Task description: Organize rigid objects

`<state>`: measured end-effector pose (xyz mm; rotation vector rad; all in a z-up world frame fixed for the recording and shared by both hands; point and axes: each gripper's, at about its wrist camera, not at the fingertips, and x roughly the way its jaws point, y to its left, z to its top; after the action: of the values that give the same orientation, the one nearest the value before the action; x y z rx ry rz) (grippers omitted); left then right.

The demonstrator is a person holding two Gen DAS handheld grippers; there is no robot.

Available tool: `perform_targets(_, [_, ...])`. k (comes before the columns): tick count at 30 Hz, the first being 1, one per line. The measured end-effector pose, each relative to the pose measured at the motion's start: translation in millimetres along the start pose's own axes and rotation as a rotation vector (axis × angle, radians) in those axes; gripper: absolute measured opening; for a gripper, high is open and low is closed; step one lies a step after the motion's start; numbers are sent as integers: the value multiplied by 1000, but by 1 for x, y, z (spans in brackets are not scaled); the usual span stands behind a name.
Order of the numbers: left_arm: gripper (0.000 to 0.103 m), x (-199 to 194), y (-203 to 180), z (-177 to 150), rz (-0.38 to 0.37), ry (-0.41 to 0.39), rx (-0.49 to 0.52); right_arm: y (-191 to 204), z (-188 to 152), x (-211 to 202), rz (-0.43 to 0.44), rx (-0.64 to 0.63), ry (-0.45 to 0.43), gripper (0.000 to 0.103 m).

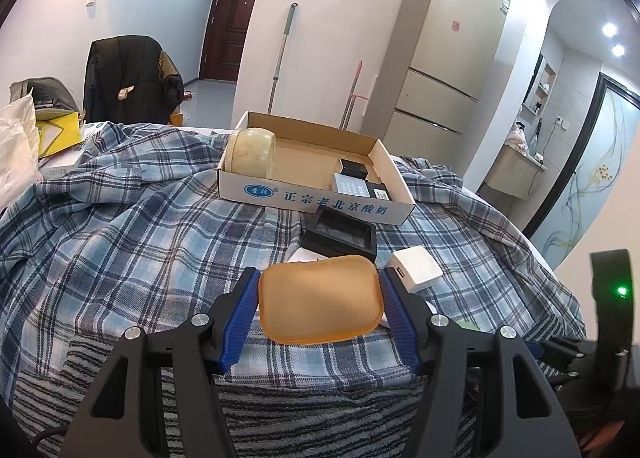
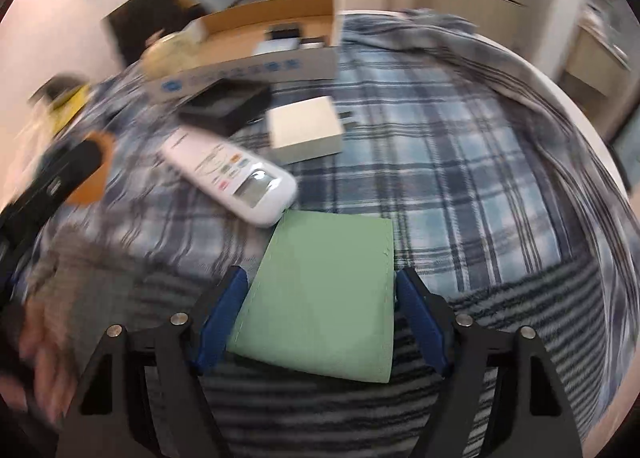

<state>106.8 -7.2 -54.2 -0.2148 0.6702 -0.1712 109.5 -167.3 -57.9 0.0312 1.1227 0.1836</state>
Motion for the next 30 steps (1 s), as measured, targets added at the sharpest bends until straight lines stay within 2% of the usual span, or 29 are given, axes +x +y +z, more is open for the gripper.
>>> perform_targets(3, [63, 0, 0, 0, -1, 1, -1, -2, -5, -5, 53, -155, 48, 76])
perform_targets(5, [63, 0, 0, 0, 2, 0, -1, -6, -6, -9, 67, -177, 65, 77])
perform_targets(6, [63, 0, 0, 0, 1, 1, -1, -9, -5, -8, 56, -168, 76, 81])
perform_targets(8, [63, 0, 0, 0, 0, -1, -1, -11, -6, -9, -20, -122, 75, 86])
perform_targets(11, [63, 1, 0, 0, -1, -1, -1, -9, -11, -15, -114, -34, 6, 87])
perform_targets(14, [63, 1, -1, -1, -1, 2, 4, -2, -14, -22, -125, 7, -58, 87])
perform_targets(19, [63, 1, -2, -2, 0, 2, 1, 6, -17, -14, -171, -42, -34, 87])
perform_targets(20, [63, 1, -1, -1, 0, 2, 2, 3, -15, -7, -165, -33, -18, 83])
perform_targets(21, [63, 0, -1, -1, 0, 3, 2, 0, -17, -5, -153, -22, -11, 76])
perform_targets(23, [63, 0, -1, -1, -1, 2, 4, -2, -21, -6, -128, -12, -12, 69])
perform_targets(30, [63, -1, -2, -1, 3, -4, 6, -2, -22, -22, -123, 2, -80, 69])
